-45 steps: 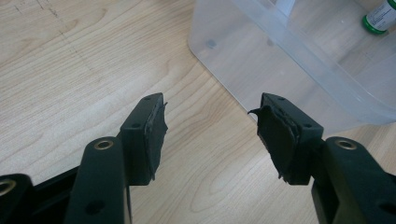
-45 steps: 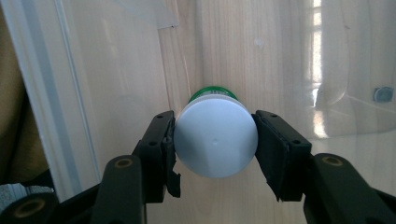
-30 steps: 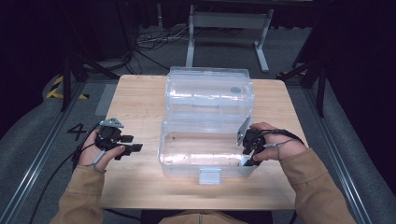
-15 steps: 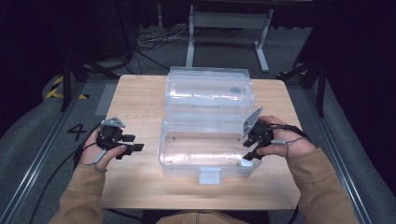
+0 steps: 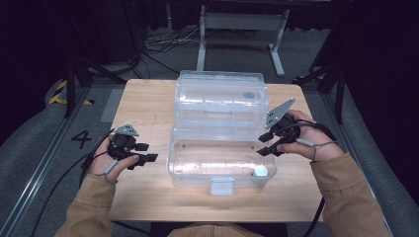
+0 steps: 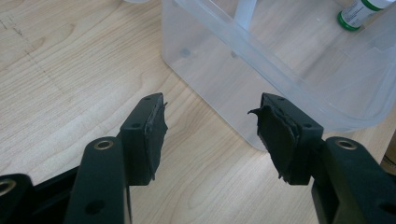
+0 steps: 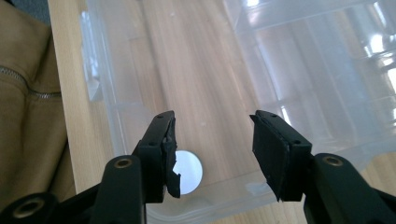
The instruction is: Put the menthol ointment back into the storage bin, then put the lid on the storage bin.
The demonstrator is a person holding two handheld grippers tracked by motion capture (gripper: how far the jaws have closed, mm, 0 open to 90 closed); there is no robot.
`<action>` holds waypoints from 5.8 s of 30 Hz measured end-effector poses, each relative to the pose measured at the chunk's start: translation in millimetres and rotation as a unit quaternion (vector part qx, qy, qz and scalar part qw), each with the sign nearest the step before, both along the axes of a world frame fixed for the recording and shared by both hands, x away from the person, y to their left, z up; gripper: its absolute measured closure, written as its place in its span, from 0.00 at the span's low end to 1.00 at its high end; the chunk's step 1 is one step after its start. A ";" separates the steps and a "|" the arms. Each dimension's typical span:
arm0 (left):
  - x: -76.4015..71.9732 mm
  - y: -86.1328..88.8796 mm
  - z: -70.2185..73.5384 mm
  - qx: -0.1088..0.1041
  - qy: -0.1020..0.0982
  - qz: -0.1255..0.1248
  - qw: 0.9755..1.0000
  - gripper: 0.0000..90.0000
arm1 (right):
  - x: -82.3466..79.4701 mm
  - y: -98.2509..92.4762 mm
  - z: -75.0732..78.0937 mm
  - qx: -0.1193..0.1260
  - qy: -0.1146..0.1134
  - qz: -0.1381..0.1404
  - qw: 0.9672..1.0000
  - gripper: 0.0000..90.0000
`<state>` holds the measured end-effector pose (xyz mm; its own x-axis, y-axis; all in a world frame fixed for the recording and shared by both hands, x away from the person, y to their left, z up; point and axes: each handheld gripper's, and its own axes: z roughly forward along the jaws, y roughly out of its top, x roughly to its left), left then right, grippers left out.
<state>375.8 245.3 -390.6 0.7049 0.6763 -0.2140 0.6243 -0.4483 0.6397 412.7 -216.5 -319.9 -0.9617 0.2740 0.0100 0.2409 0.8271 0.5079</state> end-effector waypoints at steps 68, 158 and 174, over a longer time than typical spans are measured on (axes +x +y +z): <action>-16.7 -20.4 22.1 -0.027 -0.038 -0.064 0.997 0.48 | 95.6 65.2 18.8 0.079 -0.034 -0.039 0.996 0.87; -28.5 -109.0 -21.4 0.029 -0.005 -0.225 0.974 0.85 | 76.3 61.7 17.9 0.110 -0.042 -0.034 0.992 0.93; -28.5 -108.8 -21.3 0.030 -0.004 -0.224 0.974 0.84 | 66.5 59.9 22.0 0.112 -0.037 -0.021 0.993 0.93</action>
